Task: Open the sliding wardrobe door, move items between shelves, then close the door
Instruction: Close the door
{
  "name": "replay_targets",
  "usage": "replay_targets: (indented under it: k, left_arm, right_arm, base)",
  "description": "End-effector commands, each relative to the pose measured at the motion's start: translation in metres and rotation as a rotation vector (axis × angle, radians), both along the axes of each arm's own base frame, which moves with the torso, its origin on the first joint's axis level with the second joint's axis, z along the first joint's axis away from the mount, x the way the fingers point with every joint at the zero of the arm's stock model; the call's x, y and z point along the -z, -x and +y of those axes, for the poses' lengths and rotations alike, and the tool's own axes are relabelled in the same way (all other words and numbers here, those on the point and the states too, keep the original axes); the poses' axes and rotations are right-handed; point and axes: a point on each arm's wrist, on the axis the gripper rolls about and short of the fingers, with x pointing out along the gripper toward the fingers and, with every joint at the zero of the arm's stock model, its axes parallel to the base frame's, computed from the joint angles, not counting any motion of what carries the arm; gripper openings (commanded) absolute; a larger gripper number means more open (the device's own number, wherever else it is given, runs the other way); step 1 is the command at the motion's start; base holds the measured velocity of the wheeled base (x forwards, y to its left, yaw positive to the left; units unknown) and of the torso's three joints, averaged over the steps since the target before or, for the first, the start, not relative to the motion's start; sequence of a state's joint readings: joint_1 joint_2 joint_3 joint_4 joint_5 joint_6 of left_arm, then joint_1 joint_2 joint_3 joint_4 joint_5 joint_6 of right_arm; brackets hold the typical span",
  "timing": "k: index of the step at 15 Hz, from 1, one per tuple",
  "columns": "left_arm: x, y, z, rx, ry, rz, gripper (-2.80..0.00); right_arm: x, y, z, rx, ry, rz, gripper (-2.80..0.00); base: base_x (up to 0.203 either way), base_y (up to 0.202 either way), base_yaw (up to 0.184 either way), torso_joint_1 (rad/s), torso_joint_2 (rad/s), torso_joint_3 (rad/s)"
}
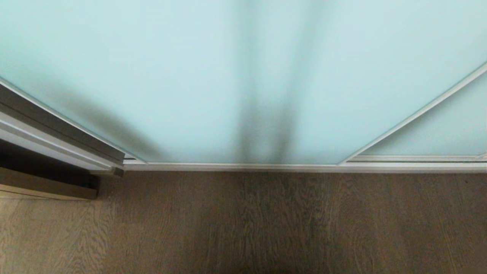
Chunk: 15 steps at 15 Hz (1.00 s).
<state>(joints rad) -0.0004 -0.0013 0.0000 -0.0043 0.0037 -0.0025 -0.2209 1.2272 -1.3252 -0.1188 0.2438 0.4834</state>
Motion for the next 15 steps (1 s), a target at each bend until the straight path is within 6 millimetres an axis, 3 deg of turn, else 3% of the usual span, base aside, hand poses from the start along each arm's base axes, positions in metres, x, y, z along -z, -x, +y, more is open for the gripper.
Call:
replay_targets:
  k: [1, 12, 15]
  left_arm:
    - [0.0, 0.0, 0.0, -0.001, 0.001, 0.002, -2.8]
    - [0.0, 0.0, 0.0, -0.001, 0.001, 0.002, -2.8]
    - [0.0, 0.0, 0.0, -0.001, 0.001, 0.002, -2.8]
  right_arm:
    - [0.0, 0.017, 0.014, -0.065, 0.005, -0.026, -2.8]
    - [0.012, 0.043, 0.039, -0.234, 0.005, -0.031, -2.8]
    - [0.015, 0.04, 0.039, -0.227, 0.001, -0.019, -2.8]
  base:
    - [0.0, 0.0, 0.0, 0.0, 0.0, 0.0]
    - [0.0, 0.0, 0.0, 0.0, 0.0, 0.0]
    - [0.0, 0.0, 0.0, 0.0, 0.0, 0.0]
